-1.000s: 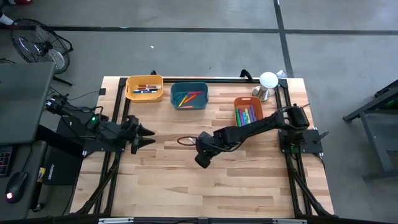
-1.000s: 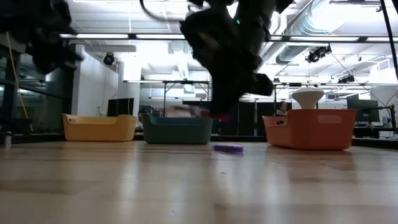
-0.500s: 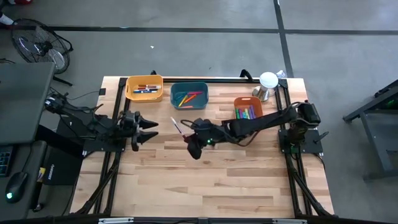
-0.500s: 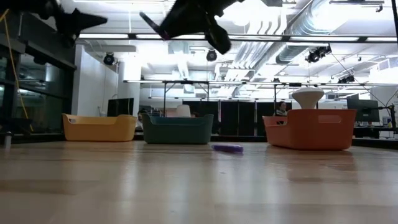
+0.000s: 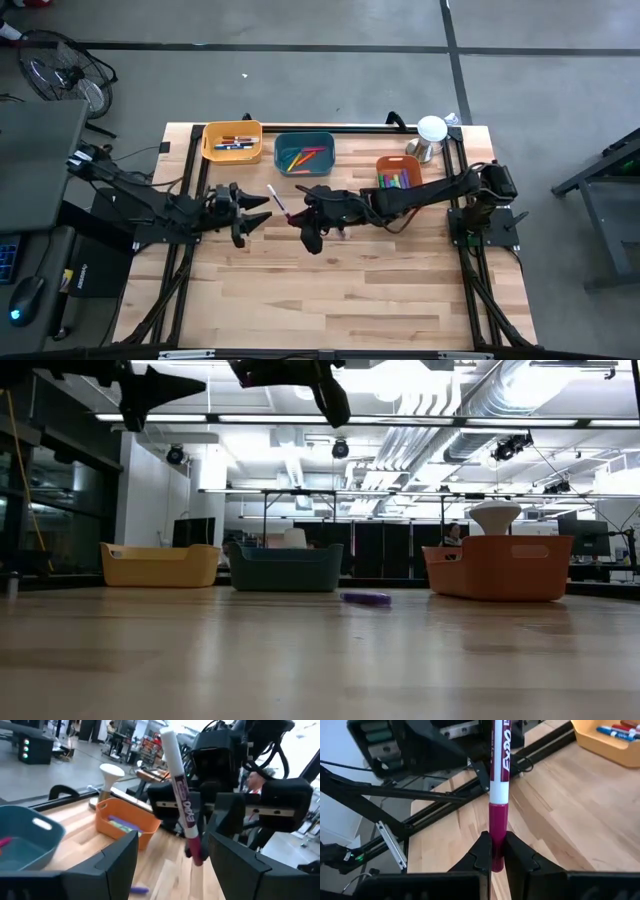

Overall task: Pick & Place Markers
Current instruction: Put the pink marker pen into the yellow bin

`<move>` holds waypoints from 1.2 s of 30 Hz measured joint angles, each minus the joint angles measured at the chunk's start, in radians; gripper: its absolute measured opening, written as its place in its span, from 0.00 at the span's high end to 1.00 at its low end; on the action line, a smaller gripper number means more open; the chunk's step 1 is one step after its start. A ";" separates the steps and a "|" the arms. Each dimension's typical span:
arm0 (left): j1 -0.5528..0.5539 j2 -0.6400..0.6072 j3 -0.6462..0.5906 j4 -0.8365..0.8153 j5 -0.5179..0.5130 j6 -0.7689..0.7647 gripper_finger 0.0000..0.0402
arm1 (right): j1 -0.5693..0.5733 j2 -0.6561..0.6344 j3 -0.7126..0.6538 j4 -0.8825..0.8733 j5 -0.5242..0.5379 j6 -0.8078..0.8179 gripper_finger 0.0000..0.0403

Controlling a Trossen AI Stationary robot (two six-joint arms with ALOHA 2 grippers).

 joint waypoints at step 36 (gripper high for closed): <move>0.003 0.242 0.026 0.461 0.028 -0.001 0.67 | 0.003 0.000 -0.001 0.049 -0.126 -0.053 0.95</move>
